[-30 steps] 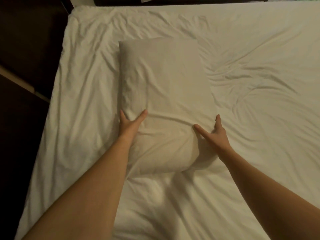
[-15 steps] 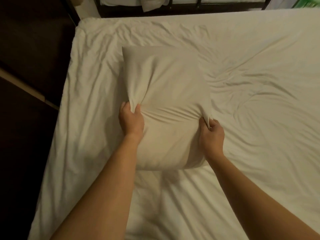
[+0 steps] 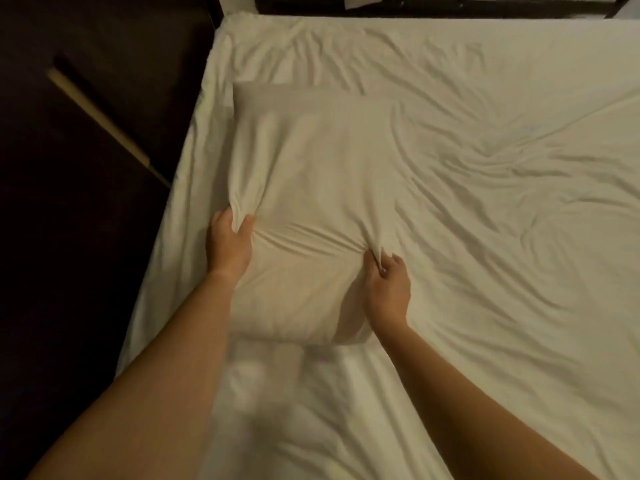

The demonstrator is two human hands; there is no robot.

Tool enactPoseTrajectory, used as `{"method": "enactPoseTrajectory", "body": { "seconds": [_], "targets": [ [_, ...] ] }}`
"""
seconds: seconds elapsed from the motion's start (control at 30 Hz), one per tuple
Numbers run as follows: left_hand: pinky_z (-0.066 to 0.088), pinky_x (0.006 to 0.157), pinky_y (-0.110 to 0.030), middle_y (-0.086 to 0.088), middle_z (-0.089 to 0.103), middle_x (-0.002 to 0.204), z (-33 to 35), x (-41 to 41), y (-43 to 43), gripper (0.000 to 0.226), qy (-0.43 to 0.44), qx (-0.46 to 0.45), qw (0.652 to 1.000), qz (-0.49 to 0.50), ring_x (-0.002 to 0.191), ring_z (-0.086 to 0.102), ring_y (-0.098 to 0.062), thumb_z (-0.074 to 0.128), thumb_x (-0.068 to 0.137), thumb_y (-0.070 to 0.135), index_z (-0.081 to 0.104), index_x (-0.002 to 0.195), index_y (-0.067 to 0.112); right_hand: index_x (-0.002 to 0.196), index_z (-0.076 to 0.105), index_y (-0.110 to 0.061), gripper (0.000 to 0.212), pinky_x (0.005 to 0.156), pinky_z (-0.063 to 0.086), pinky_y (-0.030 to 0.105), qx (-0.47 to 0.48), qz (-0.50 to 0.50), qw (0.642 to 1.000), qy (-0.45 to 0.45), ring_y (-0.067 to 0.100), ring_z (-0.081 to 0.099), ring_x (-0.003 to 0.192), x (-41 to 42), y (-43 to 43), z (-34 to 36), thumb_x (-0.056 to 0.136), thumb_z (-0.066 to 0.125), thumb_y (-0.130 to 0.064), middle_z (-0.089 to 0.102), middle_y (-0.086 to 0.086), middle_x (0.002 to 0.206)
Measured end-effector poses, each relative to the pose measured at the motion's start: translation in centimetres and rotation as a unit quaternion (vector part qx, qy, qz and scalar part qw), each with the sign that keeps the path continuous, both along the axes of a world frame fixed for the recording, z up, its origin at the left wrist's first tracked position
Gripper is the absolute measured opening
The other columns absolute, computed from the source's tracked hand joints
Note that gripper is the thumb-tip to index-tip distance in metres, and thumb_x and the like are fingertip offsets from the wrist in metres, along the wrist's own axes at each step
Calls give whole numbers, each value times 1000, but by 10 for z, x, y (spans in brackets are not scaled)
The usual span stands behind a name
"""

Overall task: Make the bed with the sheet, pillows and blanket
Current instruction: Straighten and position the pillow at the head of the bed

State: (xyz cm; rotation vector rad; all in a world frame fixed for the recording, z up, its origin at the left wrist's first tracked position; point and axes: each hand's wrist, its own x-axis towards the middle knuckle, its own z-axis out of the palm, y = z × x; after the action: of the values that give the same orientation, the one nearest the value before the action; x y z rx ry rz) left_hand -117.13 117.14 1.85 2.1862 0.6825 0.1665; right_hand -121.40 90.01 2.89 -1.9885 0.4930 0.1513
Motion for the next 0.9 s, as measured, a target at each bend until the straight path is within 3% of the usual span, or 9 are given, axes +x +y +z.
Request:
{"method": "enactPoseTrajectory", "body": {
  "seconds": [0.1,0.2,0.3,0.43,0.73,0.9],
  "targets": [
    [37,118,-44,-26,46,151,-32,-21,10,64,113,9,994,-7,138,47,-41,64,100,35,45,153,5,152,45,-32,46,117,35,46,-69,59,994,58,34,42,141,-9,-3,-18,107,43,-39,42,14,151],
    [20,125,-46,-22,23,167,-47,-43,-5,85,118,64,991,14,152,25,-40,63,99,44,21,165,11,158,20,-46,61,116,33,60,-147,83,984,50,35,26,150,-17,-5,-17,103,46,-51,17,7,167],
    [19,124,-50,-14,15,171,-51,-60,-25,83,89,129,988,-4,153,21,-37,59,99,53,19,166,25,156,9,-55,70,117,28,63,-156,139,978,26,30,11,155,-14,-2,-16,99,48,-61,4,-1,170],
    [22,122,-61,-10,10,171,-50,-75,-41,67,130,163,978,-32,155,16,-37,44,104,56,21,164,38,153,2,-59,73,113,29,70,-168,208,961,66,32,1,156,-12,-2,-25,96,46,-67,-1,-3,171],
    [27,121,-54,-8,14,171,-2,-108,-66,67,207,163,962,-76,153,22,-36,48,104,52,27,164,31,160,9,-45,78,112,38,56,-181,236,952,69,31,17,153,-37,-52,23,98,53,-59,9,2,170],
    [22,126,-45,-10,16,171,49,-121,-106,76,225,159,952,-130,154,22,-34,48,103,55,19,166,24,159,27,-32,71,112,38,51,-206,224,949,78,33,24,150,-60,-115,71,98,56,-54,16,5,167]
  ]
}}
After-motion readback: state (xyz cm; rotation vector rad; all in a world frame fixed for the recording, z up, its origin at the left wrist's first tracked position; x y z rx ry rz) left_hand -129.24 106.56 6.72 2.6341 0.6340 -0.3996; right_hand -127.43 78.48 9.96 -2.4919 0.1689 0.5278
